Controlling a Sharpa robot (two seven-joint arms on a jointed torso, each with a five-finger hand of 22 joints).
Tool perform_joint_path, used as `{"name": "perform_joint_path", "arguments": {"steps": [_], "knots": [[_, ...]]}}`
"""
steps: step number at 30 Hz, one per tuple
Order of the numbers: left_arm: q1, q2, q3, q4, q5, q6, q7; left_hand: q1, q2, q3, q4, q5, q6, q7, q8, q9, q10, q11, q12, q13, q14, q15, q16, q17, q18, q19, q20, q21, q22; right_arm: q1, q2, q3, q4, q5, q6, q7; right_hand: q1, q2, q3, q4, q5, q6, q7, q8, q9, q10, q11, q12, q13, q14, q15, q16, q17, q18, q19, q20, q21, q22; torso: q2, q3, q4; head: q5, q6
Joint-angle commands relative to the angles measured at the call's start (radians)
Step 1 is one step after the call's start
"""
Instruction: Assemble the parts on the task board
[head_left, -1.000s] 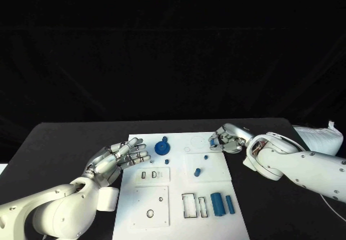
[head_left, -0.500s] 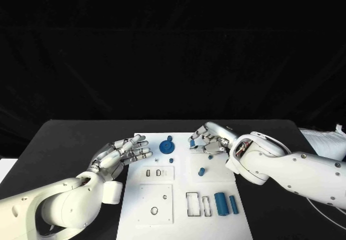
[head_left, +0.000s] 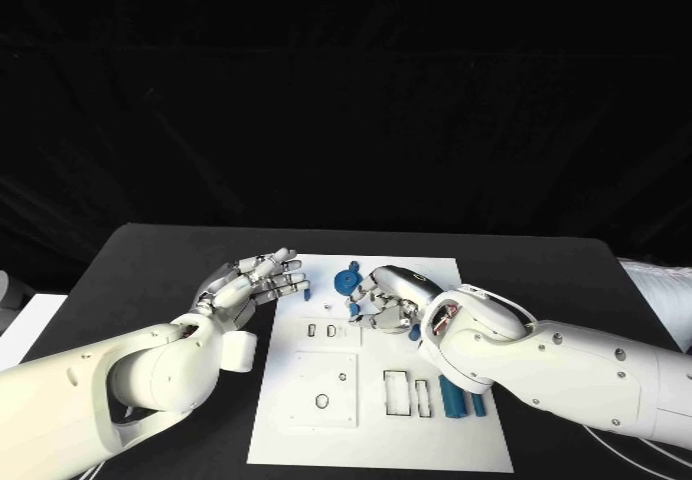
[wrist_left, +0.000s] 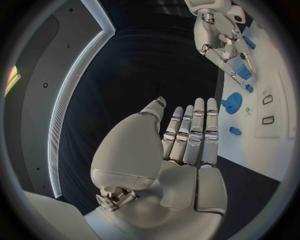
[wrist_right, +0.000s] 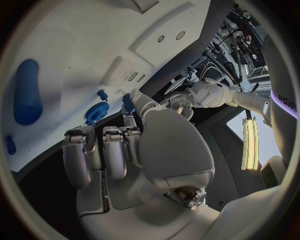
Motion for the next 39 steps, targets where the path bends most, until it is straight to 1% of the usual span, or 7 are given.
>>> {"name": "perform_joint_path", "arguments": {"steps": [1,6,13,18,21,25,39], "knots": [[0.001,0.007,0.001,-0.009,0.0,0.026,0.019,0.002,0.01,0.006,0.001,0.007,-0.006,0.015,-0.003,-0.001,-0.005,0.001,-0.005,-0.001,0.002,0.006,-0.004,-0.001,0.012,0.0,0.007,-0.005,-0.001,-0.008,0.023,-0.003,-0.007,-0.087,0.018,-0.056,-0.005,0.005,0.004,0.0,0.002,0.011,-0.005,0.003,0.001,0.069,-0.005,-0.001,0.22,0.106,-0.007,0.004,0.263,-0.014,0.106,-0.007,0.006,0.263,-0.009,-0.0004,-0.0006,0.019,-0.015],[0.001,0.014,0.0,-0.02,0.0,0.027,0.018,0.002,0.01,0.006,0.001,0.007,-0.006,0.015,-0.003,-0.001,-0.005,0.001,-0.005,-0.001,0.002,0.006,-0.004,-0.001,0.012,0.0,0.007,-0.005,-0.001,-0.018,0.06,-0.01,-0.021,-0.114,0.027,-0.066,-0.006,0.004,0.004,-0.001,0.002,0.011,-0.005,0.002,0.001,0.07,-0.005,0.0,0.221,0.106,-0.007,0.004,0.263,-0.014,0.106,-0.008,0.006,0.263,-0.011,-0.0007,0.0005,0.031,-0.027],[0.001,0.017,0.0,-0.023,0.0,0.028,0.018,0.002,0.01,0.006,0.001,0.007,-0.006,0.015,-0.003,-0.001,-0.005,0.001,-0.005,-0.001,0.002,0.006,-0.004,-0.001,0.012,0.0,0.007,-0.005,-0.001,-0.024,0.093,-0.014,-0.036,-0.135,0.036,-0.077,-0.006,0.004,0.004,-0.001,0.002,0.011,-0.005,0.002,0.001,0.07,-0.005,0.0,0.221,0.106,-0.007,0.004,0.263,-0.014,0.106,-0.008,0.006,0.263,-0.009,-0.0006,0.0013,0.044,-0.033],[0.001,0.017,0.0,-0.023,0.0,0.028,0.017,0.002,0.01,0.006,0.001,0.007,-0.006,0.015,-0.003,-0.001,-0.005,0.001,-0.005,-0.001,0.002,0.006,-0.004,-0.001,0.012,0.0,0.007,-0.005,-0.001,-0.026,0.11,-0.016,-0.052,-0.146,0.049,-0.085,-0.011,0.002,0.003,-0.001,0.001,0.01,-0.004,0.001,0.001,0.069,-0.004,-0.001,0.22,0.106,-0.006,0.004,0.263,-0.014,0.106,-0.008,0.006,0.263,-0.009,-0.0008,0.0003,0.048,-0.045],[0.001,0.016,0.0,-0.022,0.0,0.028,0.017,0.002,0.01,0.006,0.001,0.007,-0.006,0.015,-0.003,-0.001,-0.005,0.001,-0.005,-0.001,0.002,0.006,-0.004,-0.001,0.012,0.0,0.007,-0.005,-0.001,-0.027,0.114,-0.016,-0.058,-0.155,0.056,-0.09,-0.011,0.002,0.003,-0.001,0.001,0.01,-0.004,0.001,0.001,0.069,-0.004,-0.001,0.22,0.106,-0.006,0.004,0.263,-0.014,0.106,-0.008,0.006,0.263,-0.008,-0.0007,0.0002,0.05,-0.047],[0.001,0.016,0.0,-0.021,0.0,0.028,0.017,0.002,0.01,0.008,0.0,0.007,-0.006,0.014,-0.003,-0.001,-0.005,0.001,-0.005,-0.001,0.002,0.006,-0.005,-0.002,0.013,0.0,0.007,-0.005,-0.001,-0.028,0.111,-0.017,-0.061,-0.164,0.07,-0.096,-0.012,0.001,0.003,-0.001,0.0,0.01,-0.004,0.001,0.001,0.069,-0.004,-0.001,0.22,0.106,-0.006,0.004,0.263,-0.014,0.106,-0.008,0.006,0.263,-0.008,-0.0003,0.0002,0.05,-0.059],[0.001,0.015,0.0,-0.02,0.0,0.027,0.017,0.002,0.01,0.008,0.0,0.007,-0.006,0.014,-0.003,-0.001,-0.005,0.001,-0.005,-0.001,0.002,0.006,-0.005,-0.002,0.013,0.0,0.007,-0.005,-0.001,-0.028,0.095,-0.017,-0.064,-0.197,0.129,-0.126,-0.017,-0.001,0.002,-0.002,-0.004,0.011,-0.004,0.001,0.001,0.068,-0.004,-0.004,0.219,0.106,-0.006,0.004,0.263,-0.014,0.106,-0.008,0.006,0.263,-0.008,0.001,-0.0005,0.049,-0.059]]}}
